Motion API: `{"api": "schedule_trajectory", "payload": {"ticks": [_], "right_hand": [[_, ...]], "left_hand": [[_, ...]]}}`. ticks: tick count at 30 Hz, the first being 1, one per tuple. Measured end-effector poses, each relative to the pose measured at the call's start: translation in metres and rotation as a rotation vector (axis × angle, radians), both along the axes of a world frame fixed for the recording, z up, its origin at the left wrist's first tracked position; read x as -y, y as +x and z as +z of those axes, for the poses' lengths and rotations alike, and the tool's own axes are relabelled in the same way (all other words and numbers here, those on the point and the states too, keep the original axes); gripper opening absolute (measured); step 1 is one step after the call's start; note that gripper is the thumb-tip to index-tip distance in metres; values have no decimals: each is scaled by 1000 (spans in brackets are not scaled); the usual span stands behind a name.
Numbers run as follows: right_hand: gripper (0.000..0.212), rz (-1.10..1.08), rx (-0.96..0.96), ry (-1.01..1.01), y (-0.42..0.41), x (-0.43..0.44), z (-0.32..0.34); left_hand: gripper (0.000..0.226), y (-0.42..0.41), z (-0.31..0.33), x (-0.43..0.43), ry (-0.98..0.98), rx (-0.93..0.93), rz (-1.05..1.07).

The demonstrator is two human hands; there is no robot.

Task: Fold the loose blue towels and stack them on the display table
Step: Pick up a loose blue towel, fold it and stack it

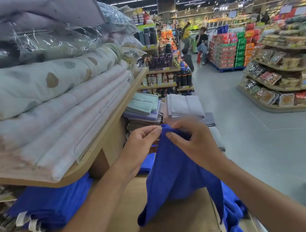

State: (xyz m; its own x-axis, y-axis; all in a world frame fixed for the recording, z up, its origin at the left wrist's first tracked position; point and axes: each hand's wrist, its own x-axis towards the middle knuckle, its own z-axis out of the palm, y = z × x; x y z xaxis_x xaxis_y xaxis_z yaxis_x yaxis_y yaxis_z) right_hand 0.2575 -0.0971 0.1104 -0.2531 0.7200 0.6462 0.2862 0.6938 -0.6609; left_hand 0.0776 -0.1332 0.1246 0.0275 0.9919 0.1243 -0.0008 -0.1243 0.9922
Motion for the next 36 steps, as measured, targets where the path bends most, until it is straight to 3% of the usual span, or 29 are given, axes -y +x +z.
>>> {"api": "schedule_trajectory", "payload": {"ticks": [7,16,20,24,29,33,36], "right_hand": [[14,19,-71,-154,-4,4,15],[21,487,22,-442,22,-15,81],[12,394,204,-361,25,-21,109],[30,245,365,-249,21,-20,129],[23,44,498,-218,20,-25,140],[26,33,581,-254,24,-26,137],[24,-3,584,-267,36,-30,131]], "left_hand": [[15,8,17,9,118,-30,4],[19,5,73,-4,194,-223,10],[16,5,102,-9,320,-353,66],[12,5,127,-16,451,-460,171],[21,9,153,-21,541,-576,180],[7,5,171,-27,526,-507,239],[16,-2,181,-31,493,-490,292]]}}
